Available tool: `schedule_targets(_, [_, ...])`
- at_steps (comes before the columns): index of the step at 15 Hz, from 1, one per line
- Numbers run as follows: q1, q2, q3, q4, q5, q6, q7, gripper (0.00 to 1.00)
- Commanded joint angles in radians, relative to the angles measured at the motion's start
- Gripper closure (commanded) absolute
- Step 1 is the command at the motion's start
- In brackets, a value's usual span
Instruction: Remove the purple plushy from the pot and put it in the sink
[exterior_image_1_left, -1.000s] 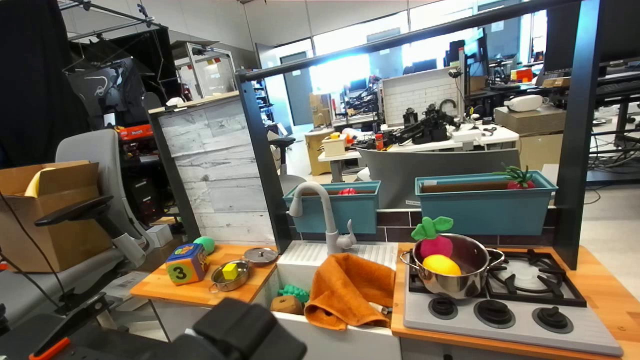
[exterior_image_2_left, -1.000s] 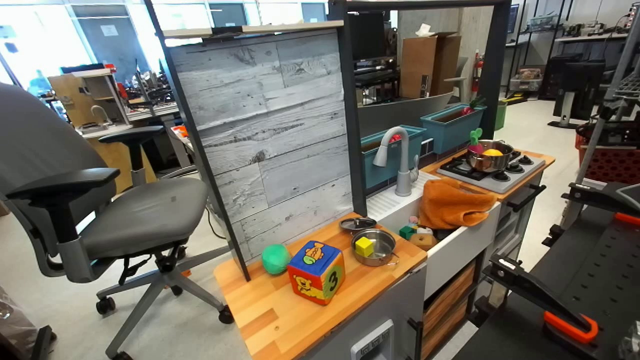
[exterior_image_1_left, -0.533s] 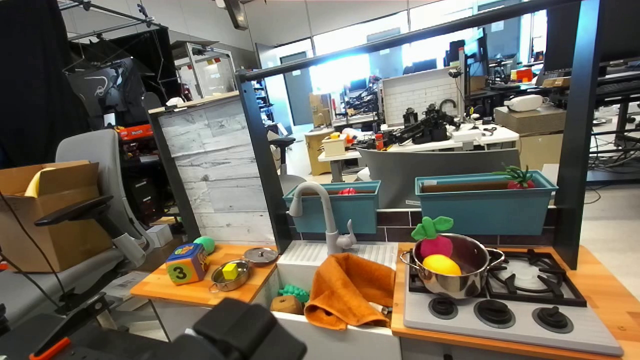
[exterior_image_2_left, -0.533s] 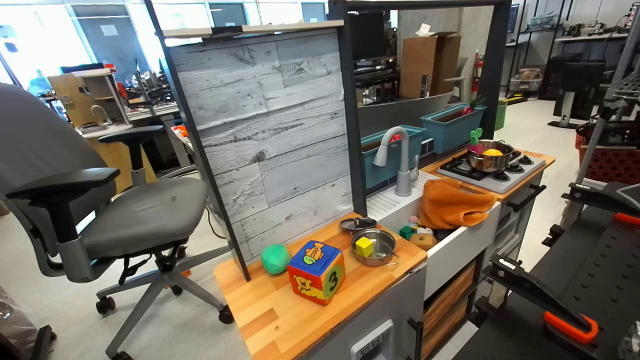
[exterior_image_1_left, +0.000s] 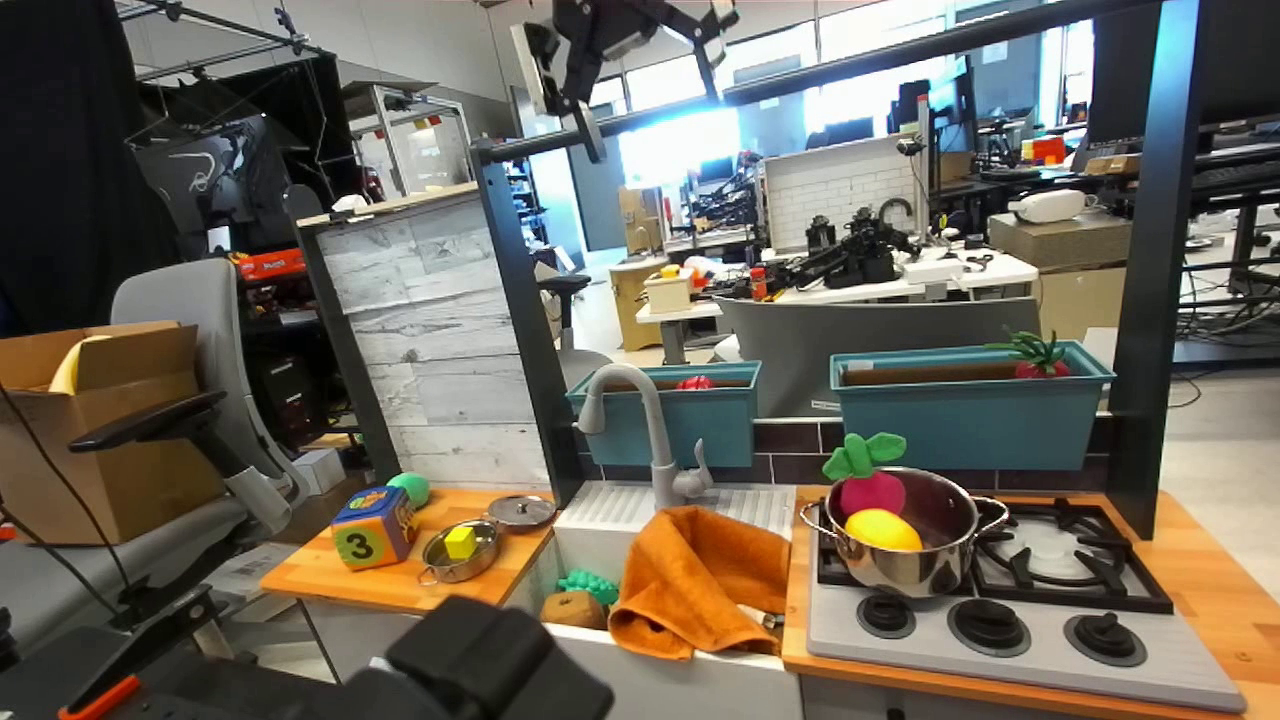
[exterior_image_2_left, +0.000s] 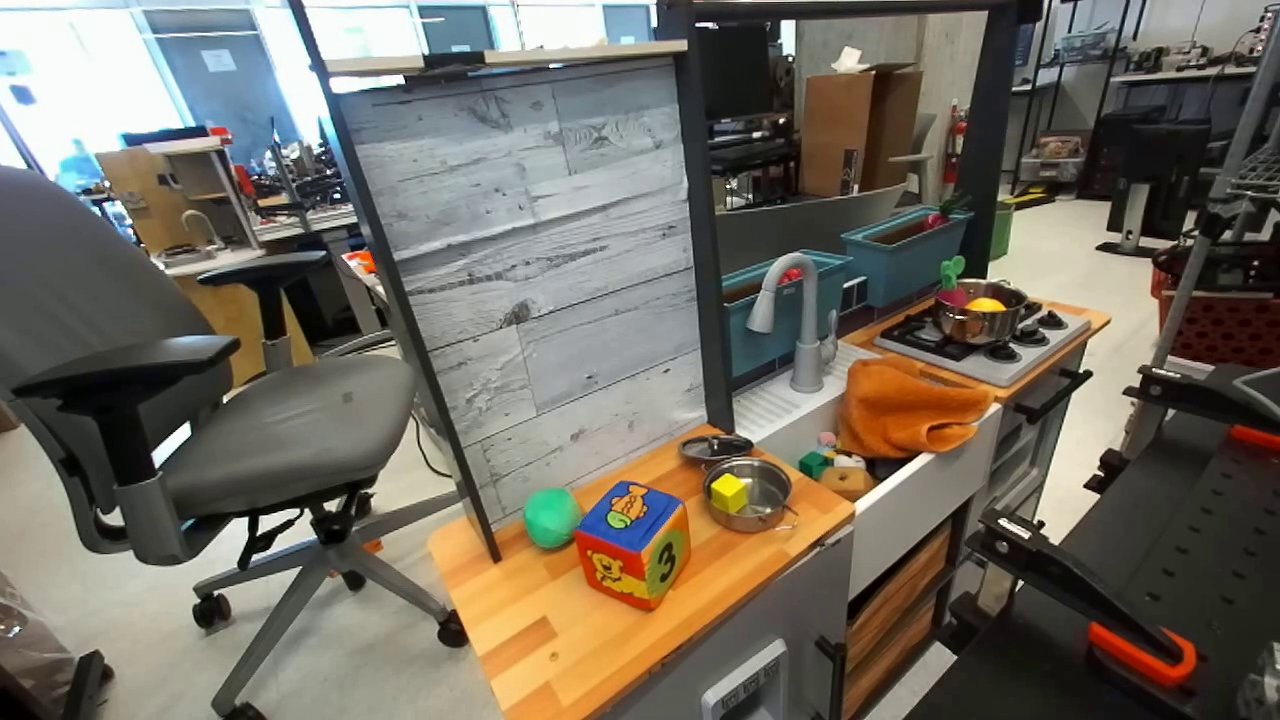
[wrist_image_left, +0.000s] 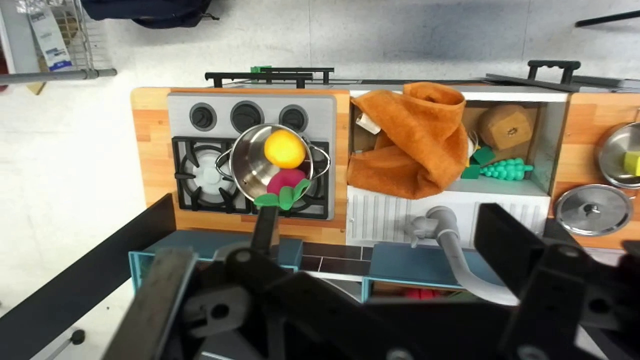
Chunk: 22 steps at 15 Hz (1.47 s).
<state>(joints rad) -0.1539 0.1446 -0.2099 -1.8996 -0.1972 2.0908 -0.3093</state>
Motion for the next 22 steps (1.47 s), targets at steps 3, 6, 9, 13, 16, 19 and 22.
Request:
schedule_targets(3, [-0.021, 0.133, 0.019, 0.030, -0.025, 0.213, 0.018, 0.00])
schedule_targets(6, [-0.040, 0.163, 0.017, -0.042, -0.021, 0.400, 0.000, 0.00])
schedule_targets(9, [-0.082, 0.197, 0.017, -0.104, 0.002, 0.538, -0.034, 0.00])
schedule_targets(13, [-0.184, 0.248, 0.042, -0.152, 0.066, 0.649, -0.139, 0.00])
schedule_targets(16, [-0.269, 0.318, 0.082, -0.107, 0.129, 0.660, -0.227, 0.00])
schedule_targets(19, [-0.334, 0.399, 0.135, -0.018, 0.187, 0.640, -0.271, 0.00])
schedule_targets(22, [-0.368, 0.489, 0.188, 0.097, 0.229, 0.623, -0.280, 0.00])
